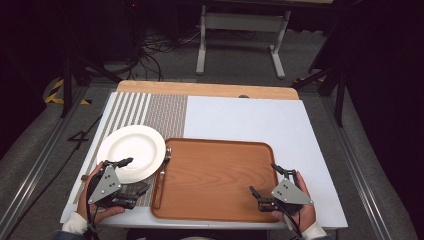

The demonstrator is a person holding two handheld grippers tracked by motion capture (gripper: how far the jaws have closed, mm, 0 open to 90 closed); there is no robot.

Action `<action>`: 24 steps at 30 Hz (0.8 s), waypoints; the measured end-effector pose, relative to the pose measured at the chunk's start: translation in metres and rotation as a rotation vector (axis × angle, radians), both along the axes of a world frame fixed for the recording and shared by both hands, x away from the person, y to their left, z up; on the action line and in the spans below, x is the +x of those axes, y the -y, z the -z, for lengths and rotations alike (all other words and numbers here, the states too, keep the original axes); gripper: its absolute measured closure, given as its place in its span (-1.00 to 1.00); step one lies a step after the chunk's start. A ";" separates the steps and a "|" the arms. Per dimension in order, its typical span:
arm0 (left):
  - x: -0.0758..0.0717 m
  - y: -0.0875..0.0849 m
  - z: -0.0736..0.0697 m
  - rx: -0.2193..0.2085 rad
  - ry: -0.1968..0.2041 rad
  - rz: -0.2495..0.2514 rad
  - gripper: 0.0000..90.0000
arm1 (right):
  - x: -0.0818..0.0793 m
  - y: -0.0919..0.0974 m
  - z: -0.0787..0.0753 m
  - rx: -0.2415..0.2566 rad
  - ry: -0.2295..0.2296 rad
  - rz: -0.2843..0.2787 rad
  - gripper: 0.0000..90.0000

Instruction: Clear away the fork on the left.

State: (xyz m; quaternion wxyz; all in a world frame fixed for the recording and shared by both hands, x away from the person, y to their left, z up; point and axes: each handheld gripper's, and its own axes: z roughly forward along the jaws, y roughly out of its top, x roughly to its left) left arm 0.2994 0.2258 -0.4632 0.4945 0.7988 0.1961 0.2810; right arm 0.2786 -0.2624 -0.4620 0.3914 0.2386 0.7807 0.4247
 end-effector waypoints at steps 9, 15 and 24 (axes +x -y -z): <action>0.001 0.001 0.001 0.006 -0.006 0.009 -0.84 | 0.000 0.001 0.000 0.004 0.001 0.001 -0.85; 0.000 0.001 0.001 0.006 -0.006 0.009 -0.84 | 0.000 0.000 0.000 0.001 0.000 -0.001 -0.85; 0.002 0.004 0.000 0.009 0.005 0.013 -0.84 | 0.001 0.004 0.000 0.011 -0.001 0.005 -0.85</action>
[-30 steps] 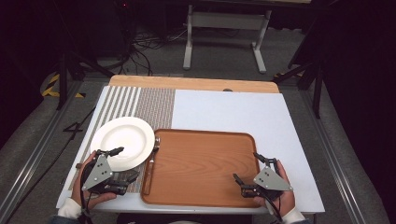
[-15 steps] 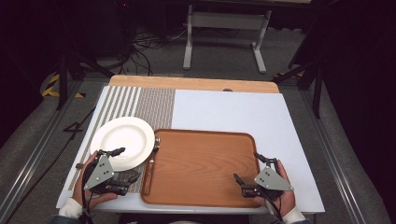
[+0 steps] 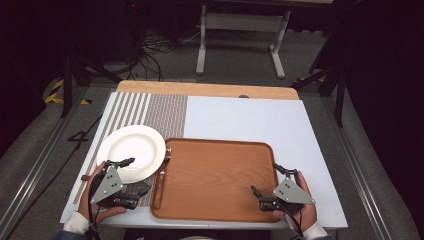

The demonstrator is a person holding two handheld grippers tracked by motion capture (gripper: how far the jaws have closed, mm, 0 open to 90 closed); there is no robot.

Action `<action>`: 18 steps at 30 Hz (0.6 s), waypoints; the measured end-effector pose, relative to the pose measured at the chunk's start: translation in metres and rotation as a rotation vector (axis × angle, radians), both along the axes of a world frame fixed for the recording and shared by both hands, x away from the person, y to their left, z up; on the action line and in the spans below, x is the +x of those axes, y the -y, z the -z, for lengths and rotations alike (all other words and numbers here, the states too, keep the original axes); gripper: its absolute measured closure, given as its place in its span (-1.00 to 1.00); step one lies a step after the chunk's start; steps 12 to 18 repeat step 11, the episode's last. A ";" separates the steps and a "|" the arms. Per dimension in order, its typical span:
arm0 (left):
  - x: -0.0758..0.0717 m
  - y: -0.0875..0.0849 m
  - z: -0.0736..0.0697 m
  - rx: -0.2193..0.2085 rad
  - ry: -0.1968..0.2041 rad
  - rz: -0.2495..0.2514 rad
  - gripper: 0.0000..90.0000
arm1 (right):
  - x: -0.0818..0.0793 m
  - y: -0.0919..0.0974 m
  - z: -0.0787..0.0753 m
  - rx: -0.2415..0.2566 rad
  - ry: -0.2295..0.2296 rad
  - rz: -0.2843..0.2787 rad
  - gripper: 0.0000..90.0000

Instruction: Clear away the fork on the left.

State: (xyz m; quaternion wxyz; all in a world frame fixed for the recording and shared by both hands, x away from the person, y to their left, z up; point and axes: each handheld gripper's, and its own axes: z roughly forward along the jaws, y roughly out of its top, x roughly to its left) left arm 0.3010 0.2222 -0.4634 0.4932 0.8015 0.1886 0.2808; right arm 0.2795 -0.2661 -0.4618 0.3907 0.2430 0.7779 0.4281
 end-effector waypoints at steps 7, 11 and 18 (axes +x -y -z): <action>0.001 0.001 0.001 0.009 -0.016 0.001 -0.85 | 0.001 0.000 0.001 -0.008 -0.003 -0.001 -0.85; 0.002 0.003 0.001 0.011 -0.016 0.002 -0.86 | 0.001 0.000 0.001 -0.002 -0.004 0.000 -0.85; 0.002 0.003 0.001 0.011 -0.016 0.002 -0.86 | 0.001 0.000 0.001 -0.002 -0.004 0.000 -0.85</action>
